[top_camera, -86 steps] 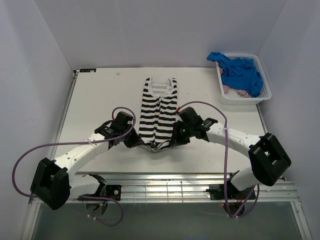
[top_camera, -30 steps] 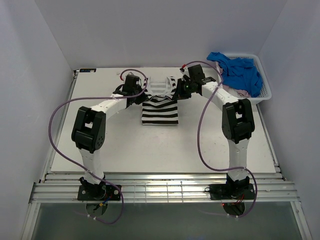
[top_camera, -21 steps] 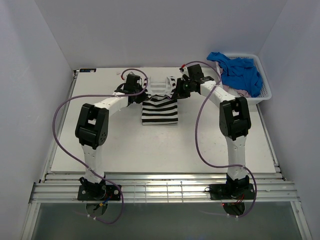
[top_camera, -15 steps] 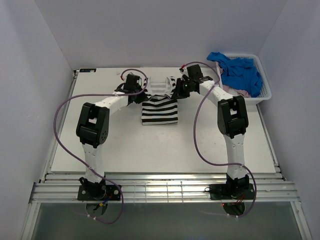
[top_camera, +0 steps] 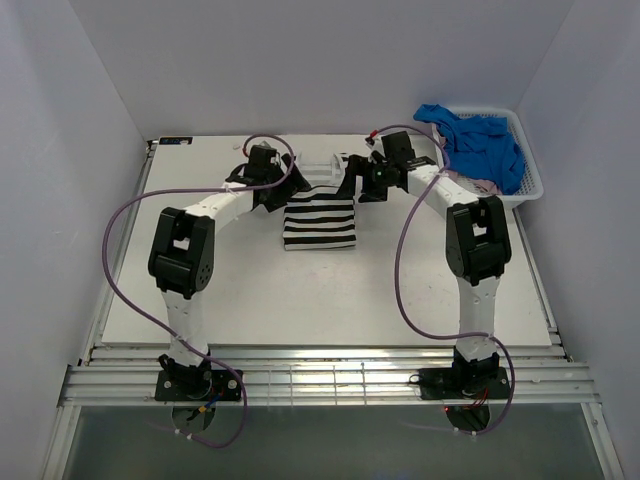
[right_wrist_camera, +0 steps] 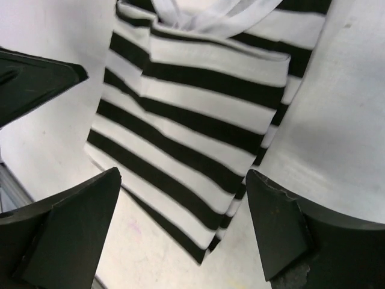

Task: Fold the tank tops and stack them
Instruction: Fold the tank top

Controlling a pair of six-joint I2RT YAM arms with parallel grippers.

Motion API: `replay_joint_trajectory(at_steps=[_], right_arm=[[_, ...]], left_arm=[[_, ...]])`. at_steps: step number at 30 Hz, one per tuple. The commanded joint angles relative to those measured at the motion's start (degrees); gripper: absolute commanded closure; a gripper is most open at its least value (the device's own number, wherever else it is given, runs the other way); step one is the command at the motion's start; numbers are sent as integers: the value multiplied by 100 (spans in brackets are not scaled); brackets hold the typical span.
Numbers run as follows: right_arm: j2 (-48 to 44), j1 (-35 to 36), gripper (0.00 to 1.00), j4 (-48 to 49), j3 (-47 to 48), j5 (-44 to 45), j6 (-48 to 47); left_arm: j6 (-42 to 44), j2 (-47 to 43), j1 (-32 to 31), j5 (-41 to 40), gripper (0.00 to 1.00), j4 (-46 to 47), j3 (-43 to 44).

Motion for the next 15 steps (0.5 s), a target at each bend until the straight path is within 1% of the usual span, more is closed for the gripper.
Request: replay_joint_trajectory(at_steps=[1,5,7,9,11,15], right_arm=[[-911,70,10,484,-564,-363,-8],[-1396,264,10,1002,-1591,-697,97],[-1510,404,10,1239,-1874,-846,159],[-1494,466,10,1442,-2103,-900,238],[-1318,501,10,1513,-2139,-1032,273],[-1081,563,10,1548,-2244,-1014,344]], left_arm=[[-52,-799,-7,556,2,121,-448],[-236,-1134,-138,847,2,341,-1073],[-289,-1283,-174,909,2,428,-1433],[-377,-1345,-183,917,2,499,-1766],[-421,-1363,-183,970,2,569,-1908],[-456,-1293,-209,1137,2,596,-2154]])
